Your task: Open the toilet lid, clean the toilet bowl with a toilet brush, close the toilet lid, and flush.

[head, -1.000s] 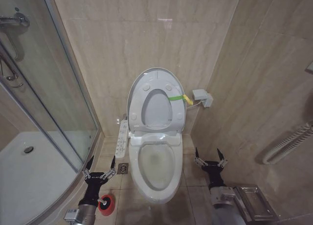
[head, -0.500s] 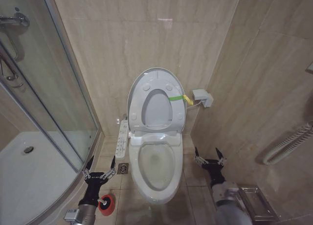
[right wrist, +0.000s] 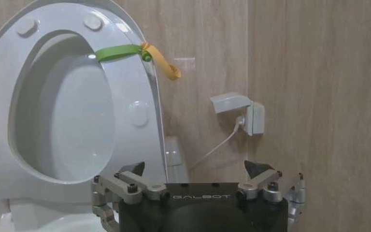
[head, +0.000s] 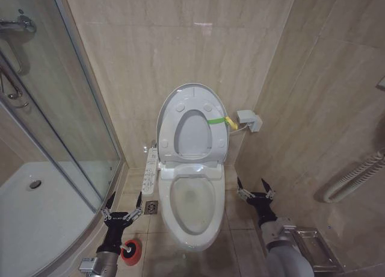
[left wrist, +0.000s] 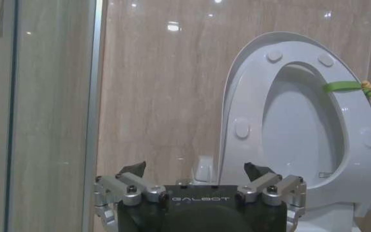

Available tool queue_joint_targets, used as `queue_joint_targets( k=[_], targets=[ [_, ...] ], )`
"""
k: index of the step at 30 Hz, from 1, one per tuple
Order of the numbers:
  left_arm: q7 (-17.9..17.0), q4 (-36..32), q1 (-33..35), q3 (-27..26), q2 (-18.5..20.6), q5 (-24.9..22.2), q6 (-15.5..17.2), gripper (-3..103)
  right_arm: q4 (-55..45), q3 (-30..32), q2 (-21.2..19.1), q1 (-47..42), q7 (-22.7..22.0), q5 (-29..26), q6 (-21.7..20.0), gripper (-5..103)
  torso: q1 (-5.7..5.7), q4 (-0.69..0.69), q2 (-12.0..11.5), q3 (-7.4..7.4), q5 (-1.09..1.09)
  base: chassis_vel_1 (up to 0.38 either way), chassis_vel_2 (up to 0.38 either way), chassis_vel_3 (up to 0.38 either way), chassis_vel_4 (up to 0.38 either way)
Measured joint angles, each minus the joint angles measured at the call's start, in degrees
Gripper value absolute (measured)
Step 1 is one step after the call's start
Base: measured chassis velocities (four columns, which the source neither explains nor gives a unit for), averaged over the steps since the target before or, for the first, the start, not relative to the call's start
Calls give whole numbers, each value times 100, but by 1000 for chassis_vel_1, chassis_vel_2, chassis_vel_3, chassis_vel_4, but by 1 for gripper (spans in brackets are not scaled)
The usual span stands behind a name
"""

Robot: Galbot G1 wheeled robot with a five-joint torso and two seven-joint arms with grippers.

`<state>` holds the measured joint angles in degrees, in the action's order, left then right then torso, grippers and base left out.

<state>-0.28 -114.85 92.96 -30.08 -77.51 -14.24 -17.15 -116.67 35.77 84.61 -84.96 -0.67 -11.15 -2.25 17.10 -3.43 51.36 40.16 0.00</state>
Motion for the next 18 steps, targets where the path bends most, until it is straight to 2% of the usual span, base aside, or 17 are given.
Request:
queue_joint_targets(
  k=[14,18],
  targets=[
    [0,0,0,0,0,0,0,99,315,-135,-256,528,-323,-365,-39,100,0,0,0,0,0,0,0,0,0],
    [0,0,0,-1,0,0,0,99,593,-132,-595,943,-375,-555,-54,100,0,0,0,0,1,0,0,0,0]
  ],
)
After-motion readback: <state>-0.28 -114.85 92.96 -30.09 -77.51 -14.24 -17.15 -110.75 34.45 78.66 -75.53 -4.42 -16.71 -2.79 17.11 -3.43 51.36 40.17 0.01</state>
